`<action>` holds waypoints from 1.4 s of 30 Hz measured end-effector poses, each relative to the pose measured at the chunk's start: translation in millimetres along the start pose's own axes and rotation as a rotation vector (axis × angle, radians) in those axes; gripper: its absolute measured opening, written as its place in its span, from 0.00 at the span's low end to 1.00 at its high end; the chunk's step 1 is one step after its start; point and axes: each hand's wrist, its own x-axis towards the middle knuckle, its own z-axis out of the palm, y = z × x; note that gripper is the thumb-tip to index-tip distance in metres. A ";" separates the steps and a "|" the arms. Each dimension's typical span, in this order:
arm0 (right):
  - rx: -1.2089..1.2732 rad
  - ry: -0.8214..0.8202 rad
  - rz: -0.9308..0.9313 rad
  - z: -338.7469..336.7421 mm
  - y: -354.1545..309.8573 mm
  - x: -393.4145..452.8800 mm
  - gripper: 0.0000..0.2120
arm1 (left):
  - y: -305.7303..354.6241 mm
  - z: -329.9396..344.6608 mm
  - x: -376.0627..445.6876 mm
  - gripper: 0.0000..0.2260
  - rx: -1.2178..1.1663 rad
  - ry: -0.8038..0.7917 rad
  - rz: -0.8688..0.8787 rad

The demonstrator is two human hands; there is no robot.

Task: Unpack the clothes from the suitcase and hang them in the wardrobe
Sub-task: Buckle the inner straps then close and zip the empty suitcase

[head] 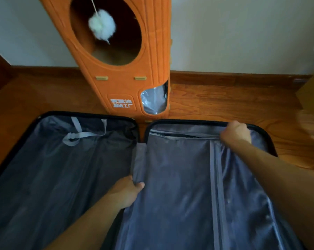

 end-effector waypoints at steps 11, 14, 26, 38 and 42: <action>0.309 -0.206 -0.341 89.4 -183.3 -70.6 0.14 | -11.8 0.5 4.1 0.25 0.057 0.025 0.066; 0.452 -0.296 -0.263 96.3 -164.5 -102.3 0.23 | -18.3 -5.3 -8.5 0.25 0.013 -0.022 0.078; 0.148 -0.256 0.074 92.3 -29.4 -260.5 0.34 | 20.9 58.9 -51.5 0.25 -0.290 -0.653 0.286; -0.483 0.127 -0.094 102.8 11.6 -310.5 0.27 | -91.0 -45.8 2.0 0.20 0.609 -0.126 0.404; -0.314 -0.123 -0.230 145.9 -34.9 -315.7 0.18 | -142.1 -101.5 14.9 0.24 0.692 -0.034 0.283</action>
